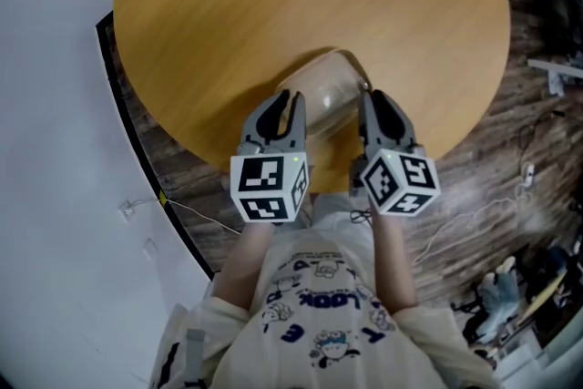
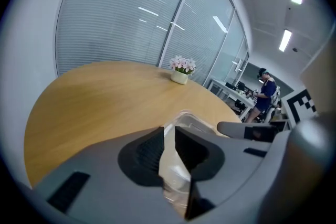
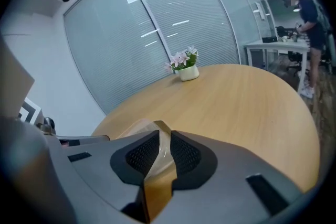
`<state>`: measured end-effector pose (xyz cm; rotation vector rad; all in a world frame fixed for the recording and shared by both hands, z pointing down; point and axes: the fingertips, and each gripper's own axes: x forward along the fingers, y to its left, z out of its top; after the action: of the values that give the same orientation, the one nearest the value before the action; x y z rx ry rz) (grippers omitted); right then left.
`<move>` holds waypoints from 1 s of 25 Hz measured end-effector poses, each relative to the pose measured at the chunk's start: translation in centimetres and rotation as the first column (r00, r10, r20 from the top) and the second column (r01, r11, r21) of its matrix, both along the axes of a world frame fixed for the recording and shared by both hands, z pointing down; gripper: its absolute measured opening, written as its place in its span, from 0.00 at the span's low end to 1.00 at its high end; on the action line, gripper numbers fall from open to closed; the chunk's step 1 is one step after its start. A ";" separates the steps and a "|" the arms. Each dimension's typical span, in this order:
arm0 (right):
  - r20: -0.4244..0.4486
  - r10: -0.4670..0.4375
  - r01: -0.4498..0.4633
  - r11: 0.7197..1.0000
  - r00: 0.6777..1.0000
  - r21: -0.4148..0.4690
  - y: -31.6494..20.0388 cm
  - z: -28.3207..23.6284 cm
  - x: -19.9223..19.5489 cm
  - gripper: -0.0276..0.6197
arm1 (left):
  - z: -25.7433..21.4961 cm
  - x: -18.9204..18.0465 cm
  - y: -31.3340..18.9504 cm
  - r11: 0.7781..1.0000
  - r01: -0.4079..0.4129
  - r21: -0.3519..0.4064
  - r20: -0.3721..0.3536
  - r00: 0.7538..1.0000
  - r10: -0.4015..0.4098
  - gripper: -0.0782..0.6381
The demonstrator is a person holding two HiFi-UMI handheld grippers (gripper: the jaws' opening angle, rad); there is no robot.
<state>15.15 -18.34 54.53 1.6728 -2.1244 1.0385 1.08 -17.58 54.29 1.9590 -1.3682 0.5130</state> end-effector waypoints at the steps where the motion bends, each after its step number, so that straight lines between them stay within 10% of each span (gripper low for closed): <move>1: -0.014 0.005 -0.005 1.000 1.000 -0.006 0.1 0.3 0.0 0.14 | 0.2 0.2 0.2 1.000 -0.003 -0.003 0.014 1.000 0.003 0.20; 13: -0.062 0.050 -0.051 0.998 0.997 -0.022 0.4 0.8 1.6 0.11 | 0.3 -4.0 1.8 0.996 0.083 -0.040 0.068 0.994 -0.080 0.20; 25: -0.080 0.039 -0.042 0.998 0.996 -0.045 0.8 1.6 1.1 0.11 | 2.9 -2.6 4.0 0.975 0.077 -0.207 -0.110 0.989 -0.101 0.30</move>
<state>16.28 -17.58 56.10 1.7125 -2.0095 1.0082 -1.48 -13.58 57.15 1.7284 -1.2703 0.4654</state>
